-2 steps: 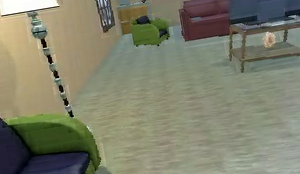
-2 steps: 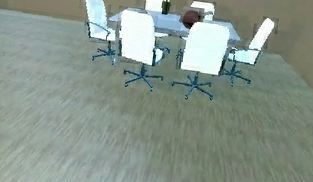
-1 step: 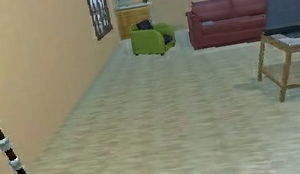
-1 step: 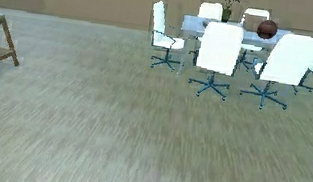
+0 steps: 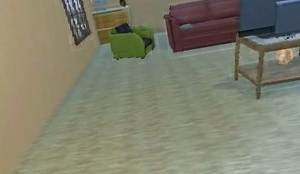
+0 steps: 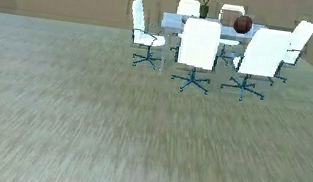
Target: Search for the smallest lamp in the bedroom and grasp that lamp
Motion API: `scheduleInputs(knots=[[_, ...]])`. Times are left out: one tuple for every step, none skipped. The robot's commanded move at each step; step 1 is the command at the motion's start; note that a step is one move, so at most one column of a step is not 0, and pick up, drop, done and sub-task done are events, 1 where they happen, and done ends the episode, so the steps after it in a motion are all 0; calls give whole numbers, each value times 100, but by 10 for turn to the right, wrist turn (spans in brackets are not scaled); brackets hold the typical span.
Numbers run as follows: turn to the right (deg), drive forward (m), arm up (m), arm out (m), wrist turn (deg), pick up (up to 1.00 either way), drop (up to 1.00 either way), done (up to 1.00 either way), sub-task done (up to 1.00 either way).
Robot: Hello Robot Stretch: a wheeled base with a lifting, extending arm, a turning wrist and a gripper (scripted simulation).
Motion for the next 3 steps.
scheduleInputs(knots=[[0, 45, 0, 0, 0, 0, 0, 0, 0], [-450, 0, 0, 0, 0, 0, 0, 0, 0], [450, 0, 0, 0, 0, 0, 0, 0, 0]])
